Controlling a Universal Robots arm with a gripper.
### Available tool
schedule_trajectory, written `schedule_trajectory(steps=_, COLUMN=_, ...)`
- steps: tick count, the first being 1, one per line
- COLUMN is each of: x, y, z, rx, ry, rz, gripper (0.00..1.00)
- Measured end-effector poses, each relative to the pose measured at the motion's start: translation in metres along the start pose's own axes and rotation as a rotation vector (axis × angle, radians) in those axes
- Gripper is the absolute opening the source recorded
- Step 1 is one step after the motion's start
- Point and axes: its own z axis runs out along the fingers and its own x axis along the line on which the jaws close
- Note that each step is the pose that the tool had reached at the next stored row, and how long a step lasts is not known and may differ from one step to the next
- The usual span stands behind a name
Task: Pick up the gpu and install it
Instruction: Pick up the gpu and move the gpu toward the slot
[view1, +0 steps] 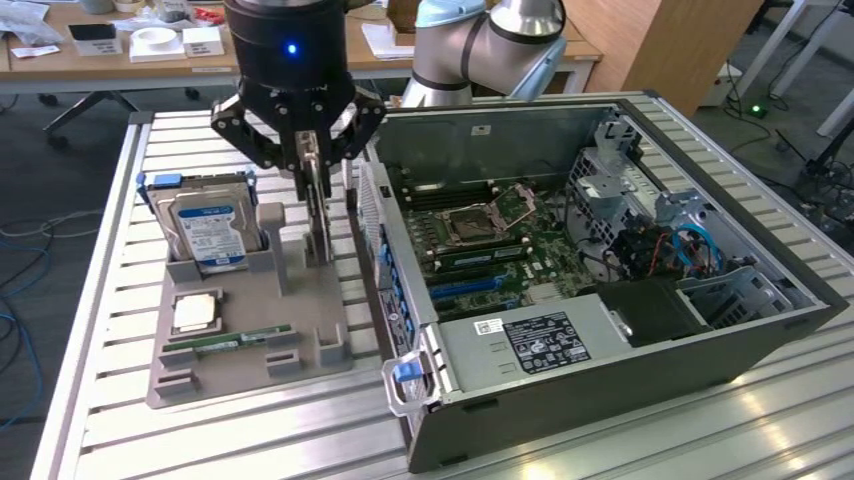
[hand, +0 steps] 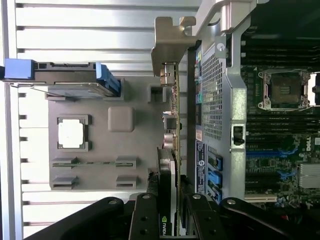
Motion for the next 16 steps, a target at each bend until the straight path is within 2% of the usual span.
schedule_trajectory(steps=9, x=-0.001, y=0.0009, z=-0.0209, rx=0.0005, ry=-0.0074, rz=-0.001, gripper=0.27)
schedule_trajectory(steps=16, x=-0.001, y=0.0011, z=-0.0231, rx=0.0008, ry=-0.0086, rz=-0.001, gripper=0.27)
